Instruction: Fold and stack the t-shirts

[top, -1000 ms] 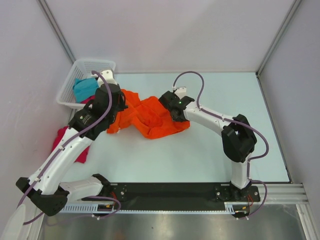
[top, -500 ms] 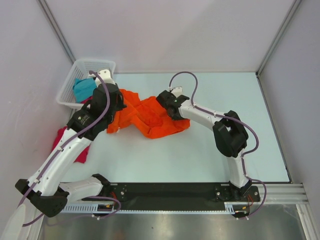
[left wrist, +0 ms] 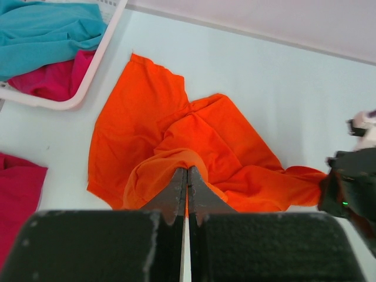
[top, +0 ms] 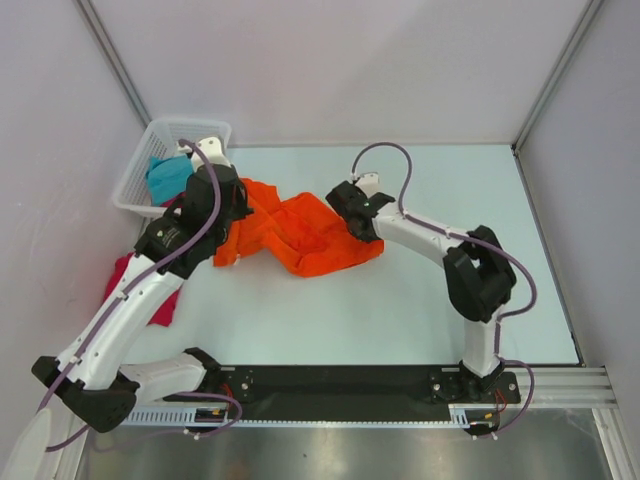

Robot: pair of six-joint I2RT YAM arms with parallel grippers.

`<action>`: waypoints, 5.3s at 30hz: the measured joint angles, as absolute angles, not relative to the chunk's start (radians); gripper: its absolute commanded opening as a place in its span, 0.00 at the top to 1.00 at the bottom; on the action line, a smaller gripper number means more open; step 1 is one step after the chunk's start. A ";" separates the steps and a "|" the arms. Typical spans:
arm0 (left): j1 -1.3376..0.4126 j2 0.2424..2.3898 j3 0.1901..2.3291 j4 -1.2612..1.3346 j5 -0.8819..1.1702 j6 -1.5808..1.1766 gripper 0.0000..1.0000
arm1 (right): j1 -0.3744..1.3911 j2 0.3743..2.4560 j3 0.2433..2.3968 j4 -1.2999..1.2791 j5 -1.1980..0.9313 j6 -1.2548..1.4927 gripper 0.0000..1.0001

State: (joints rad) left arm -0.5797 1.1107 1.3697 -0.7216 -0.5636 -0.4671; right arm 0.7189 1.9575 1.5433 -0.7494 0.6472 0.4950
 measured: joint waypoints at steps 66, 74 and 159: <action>-0.224 1.325 1.839 -0.968 -0.332 -0.434 1.00 | 0.652 1.794 2.108 -0.514 1.114 0.086 1.00; -0.096 1.372 1.863 -0.932 -0.222 -0.424 1.00 | 0.380 1.826 2.073 -0.870 0.697 0.402 1.00; 0.067 1.143 1.427 -0.671 0.258 -0.418 1.00 | 0.258 1.572 1.485 -0.888 0.337 0.445 1.00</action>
